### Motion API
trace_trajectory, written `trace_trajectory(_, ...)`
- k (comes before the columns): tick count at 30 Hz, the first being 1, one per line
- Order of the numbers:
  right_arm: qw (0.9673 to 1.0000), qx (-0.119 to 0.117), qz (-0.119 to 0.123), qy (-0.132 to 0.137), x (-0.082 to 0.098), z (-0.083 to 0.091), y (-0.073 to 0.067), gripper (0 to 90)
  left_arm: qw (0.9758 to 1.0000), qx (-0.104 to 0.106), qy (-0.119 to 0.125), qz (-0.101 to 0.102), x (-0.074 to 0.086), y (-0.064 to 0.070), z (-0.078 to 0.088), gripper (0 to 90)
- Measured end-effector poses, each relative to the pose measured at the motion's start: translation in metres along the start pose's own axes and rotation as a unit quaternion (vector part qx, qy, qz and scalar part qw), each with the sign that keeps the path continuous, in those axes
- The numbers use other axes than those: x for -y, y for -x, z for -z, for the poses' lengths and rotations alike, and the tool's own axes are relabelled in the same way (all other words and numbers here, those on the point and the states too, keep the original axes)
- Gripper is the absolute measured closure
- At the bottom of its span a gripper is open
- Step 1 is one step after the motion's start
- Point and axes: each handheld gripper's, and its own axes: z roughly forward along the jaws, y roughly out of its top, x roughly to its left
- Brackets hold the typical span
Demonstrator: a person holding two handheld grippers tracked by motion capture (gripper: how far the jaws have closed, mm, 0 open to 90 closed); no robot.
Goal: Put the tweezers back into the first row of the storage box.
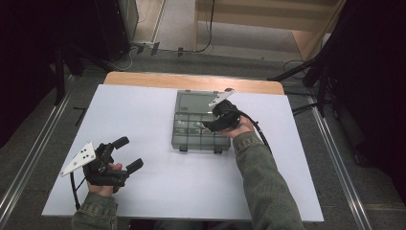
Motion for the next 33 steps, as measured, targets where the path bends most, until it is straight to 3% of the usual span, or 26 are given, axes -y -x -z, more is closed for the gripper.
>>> trace_trajectory(3, 0.9998, -0.008, -0.018, -0.003, 0.0, 0.003, 0.0, 21.0, 1.0, 0.0, -0.001, -0.001, 0.0, 0.0, -0.001, 0.0)
trace_trajectory(4, 0.9994, -0.016, -0.029, -0.01, 0.001, 0.005, -0.001, 13.8, 1.0, -0.001, -0.001, -0.001, 0.0, 0.0, -0.001, 0.0)
trace_trajectory(5, 0.9994, -0.016, -0.029, -0.01, 0.001, 0.005, -0.001, 13.8, 1.0, -0.001, -0.002, -0.001, 0.0, 0.0, -0.001, 0.0)
trace_trajectory(6, 0.999, -0.021, -0.035, -0.019, 0.002, 0.005, -0.002, 6.4, 1.0, -0.001, -0.003, -0.002, 0.0, 0.0, -0.001, 0.0)
trace_trajectory(7, 0.999, -0.021, -0.035, -0.019, 0.002, 0.005, -0.002, 6.4, 1.0, -0.001, -0.003, -0.003, 0.0, 0.0, -0.001, 0.0)
trace_trajectory(8, 0.9986, -0.026, -0.038, -0.023, 0.003, 0.007, -0.003, 0.0, 1.0, -0.001, -0.002, -0.003, 0.0, 0.001, 0.0, 0.0)
trace_trajectory(14, 0.9979, -0.022, -0.057, -0.024, 0.003, 0.011, -0.007, 0.0, 1.0, -0.003, -0.003, -0.004, 0.0, 0.001, 0.001, 0.0)
trace_trajectory(17, 0.9972, -0.027, -0.069, -0.007, 0.006, 0.016, -0.012, 0.0, 1.0, -0.004, -0.003, -0.004, 0.0, 0.002, 0.001, 0.0)
trace_trajectory(22, 0.9972, -0.019, -0.072, -0.003, 0.018, 0.024, -0.018, 0.0, 1.0, -0.003, 0.002, -0.002, 0.0, 0.001, 0.0, 0.0)
trace_trajectory(28, 0.9958, -0.004, -0.088, 0.025, 0.04, 0.041, -0.028, 0.0, 1.0, -0.001, -0.002, -0.002, 0.0, 0.0, -0.001, 0.0)
trace_trajectory(33, 0.9955, 0.004, -0.083, 0.045, 0.051, 0.051, -0.035, 0.0, 1.0, -0.002, -0.001, -0.001, 0.001, 0.0, -0.002, 0.0)
